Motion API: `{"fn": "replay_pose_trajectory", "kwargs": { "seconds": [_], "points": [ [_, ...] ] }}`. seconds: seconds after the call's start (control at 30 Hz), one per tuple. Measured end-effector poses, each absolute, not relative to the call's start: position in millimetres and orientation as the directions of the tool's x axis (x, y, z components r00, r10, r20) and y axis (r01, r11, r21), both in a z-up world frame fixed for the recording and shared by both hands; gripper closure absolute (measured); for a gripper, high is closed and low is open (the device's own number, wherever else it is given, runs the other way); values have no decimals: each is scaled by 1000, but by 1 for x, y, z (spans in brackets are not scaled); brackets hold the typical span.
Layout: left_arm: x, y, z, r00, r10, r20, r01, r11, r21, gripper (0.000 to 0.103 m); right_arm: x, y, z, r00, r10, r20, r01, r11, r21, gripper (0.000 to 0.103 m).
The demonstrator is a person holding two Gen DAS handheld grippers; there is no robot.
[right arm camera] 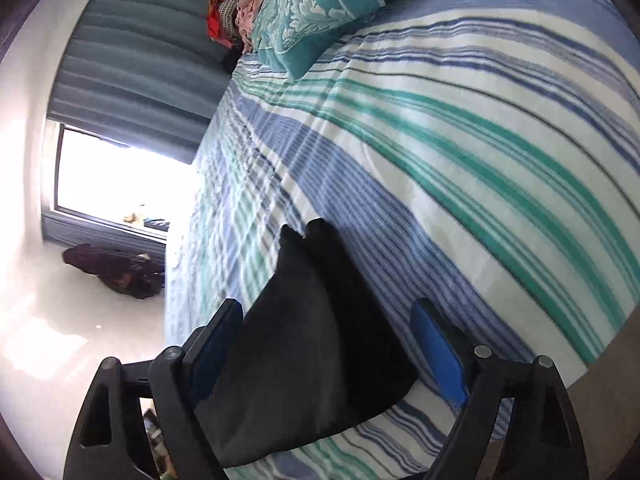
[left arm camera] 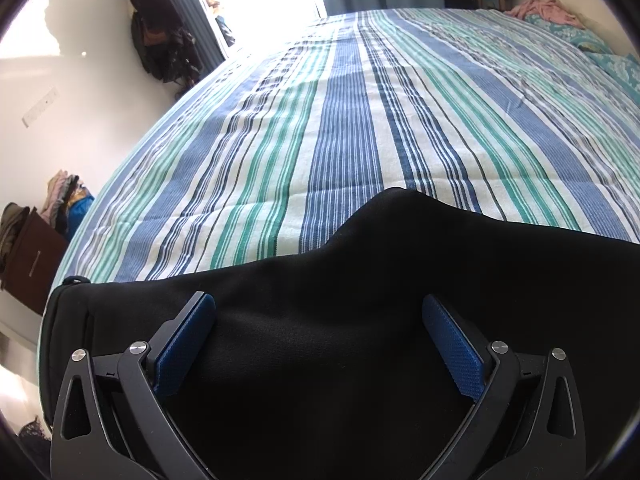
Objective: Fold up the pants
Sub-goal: 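Grasp an end of the folded trousers with the right gripper and lift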
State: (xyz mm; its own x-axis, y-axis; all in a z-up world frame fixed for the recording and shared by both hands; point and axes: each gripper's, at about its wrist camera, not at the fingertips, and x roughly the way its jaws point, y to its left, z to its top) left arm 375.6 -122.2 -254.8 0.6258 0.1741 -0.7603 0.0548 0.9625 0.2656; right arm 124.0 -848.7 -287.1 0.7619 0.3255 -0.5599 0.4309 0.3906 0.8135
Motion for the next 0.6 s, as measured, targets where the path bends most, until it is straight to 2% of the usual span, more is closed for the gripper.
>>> {"fn": "replay_pose_trajectory", "kwargs": {
  "seconds": [0.03,0.1,0.17,0.23,0.5,0.6],
  "points": [
    [376,-122,-255,626,174,-760,55,962,266,1,126,-844,-291,764,377,-523,400,359,843,20],
    [376,-122,-255,626,174,-760,55,963,265,0,132,-839,-296,737,434,-519,383,366,848,21],
    [376,-122,-255,625,174,-761,55,963,265,1,140,-833,-300,719,460,-520,379,368,849,21],
    [376,-122,-255,626,175,-760,55,962,266,0,141,-831,-306,737,479,-477,360,319,877,20],
    [376,-122,-255,626,176,-760,55,962,268,0,139,-839,-323,801,393,-452,433,142,890,19],
    [376,-122,-255,626,176,-760,55,962,268,0,138,-840,-317,801,386,-459,451,116,885,13]
  ]
}}
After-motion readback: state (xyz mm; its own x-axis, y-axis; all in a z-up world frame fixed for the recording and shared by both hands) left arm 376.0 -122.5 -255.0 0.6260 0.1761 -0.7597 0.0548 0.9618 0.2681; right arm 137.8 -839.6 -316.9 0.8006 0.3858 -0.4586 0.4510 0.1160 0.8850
